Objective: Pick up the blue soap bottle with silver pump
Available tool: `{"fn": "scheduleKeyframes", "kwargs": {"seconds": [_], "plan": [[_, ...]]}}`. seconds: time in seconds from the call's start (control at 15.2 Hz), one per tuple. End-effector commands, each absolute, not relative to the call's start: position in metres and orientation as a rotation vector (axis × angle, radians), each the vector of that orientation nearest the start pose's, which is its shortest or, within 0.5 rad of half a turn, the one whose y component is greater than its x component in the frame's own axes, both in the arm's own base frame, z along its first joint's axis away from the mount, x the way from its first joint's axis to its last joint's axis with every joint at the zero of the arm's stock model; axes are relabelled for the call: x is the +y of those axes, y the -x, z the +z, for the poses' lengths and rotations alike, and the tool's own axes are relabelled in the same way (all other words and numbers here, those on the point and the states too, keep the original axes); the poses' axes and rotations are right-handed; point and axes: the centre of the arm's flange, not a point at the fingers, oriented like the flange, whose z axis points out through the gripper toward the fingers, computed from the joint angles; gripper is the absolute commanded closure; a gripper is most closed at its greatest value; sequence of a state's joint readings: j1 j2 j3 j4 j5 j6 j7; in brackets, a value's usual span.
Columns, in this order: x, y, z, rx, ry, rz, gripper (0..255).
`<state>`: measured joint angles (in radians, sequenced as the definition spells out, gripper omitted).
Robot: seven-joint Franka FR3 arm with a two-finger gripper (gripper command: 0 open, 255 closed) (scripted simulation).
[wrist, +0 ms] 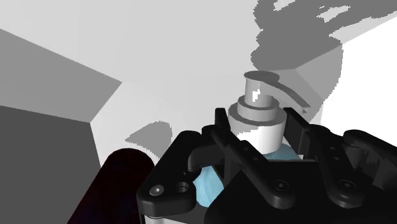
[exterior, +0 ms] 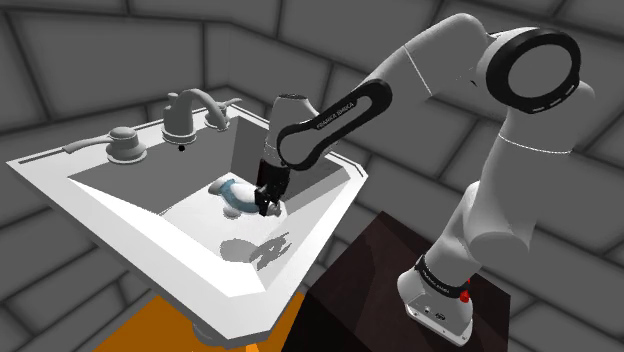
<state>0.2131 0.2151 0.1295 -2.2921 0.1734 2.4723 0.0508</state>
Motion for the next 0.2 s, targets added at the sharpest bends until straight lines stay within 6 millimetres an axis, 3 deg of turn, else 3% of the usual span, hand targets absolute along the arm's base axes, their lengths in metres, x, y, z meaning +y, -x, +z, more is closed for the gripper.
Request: {"fn": "scheduleKeyframes", "kwargs": {"seconds": [0.0,0.13], "plan": [[0.1767,-0.4961,0.2651,-0.228,3.008,0.090,255],[0.1767,-0.4961,0.2659,-0.228,3.008,0.090,255]]}}
